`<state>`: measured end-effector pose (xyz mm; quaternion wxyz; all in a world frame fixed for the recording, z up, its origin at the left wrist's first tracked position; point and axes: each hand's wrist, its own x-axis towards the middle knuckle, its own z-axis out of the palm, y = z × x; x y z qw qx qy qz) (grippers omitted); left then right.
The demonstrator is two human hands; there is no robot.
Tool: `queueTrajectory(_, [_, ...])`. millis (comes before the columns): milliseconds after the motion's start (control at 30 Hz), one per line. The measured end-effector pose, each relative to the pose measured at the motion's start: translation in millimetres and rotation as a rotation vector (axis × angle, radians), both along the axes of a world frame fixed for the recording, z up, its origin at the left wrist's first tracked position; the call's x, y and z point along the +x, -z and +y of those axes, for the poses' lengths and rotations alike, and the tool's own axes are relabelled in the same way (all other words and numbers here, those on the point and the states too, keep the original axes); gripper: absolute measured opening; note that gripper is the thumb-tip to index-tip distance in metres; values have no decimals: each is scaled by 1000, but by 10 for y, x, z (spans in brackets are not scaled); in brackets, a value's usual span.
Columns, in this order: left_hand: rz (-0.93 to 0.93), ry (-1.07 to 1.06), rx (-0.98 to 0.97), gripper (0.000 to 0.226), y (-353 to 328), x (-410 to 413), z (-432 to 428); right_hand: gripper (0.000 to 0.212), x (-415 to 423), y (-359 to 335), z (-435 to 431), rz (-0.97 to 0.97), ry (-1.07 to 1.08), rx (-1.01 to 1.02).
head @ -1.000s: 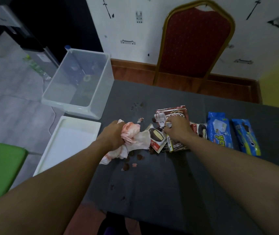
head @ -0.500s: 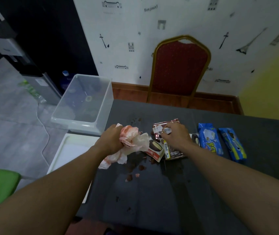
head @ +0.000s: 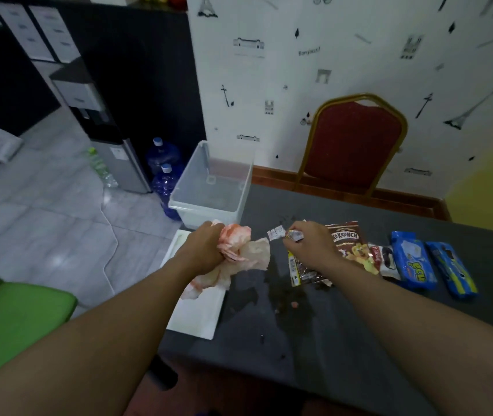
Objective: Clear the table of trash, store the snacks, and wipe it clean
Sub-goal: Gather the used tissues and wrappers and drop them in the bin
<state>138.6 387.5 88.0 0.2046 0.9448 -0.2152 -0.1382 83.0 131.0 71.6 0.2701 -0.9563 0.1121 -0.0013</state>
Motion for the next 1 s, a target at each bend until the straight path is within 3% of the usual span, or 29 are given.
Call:
queueTrajectory(167, [-29,-66,-16,34,-113,-35,649,12,104,-63,639,-15,-58,17])
queueTrajectory(333, [-82,-168,49,18,-157,-65,1264,12,272,-112,1236,-14,-137,32])
queueTrajectory(667, [7,-407,92,27,-29,200,2085,14,875,-38,2177,45,-316,95])
queueTrajectory(833, [29,-498,112,30,127,421,2304,21,1280,161,2500,72,-384,123])
queueTrajectory(1000, [40,-555,120,27,340,616,2456,41,1578,395,2703,122,-416,98])
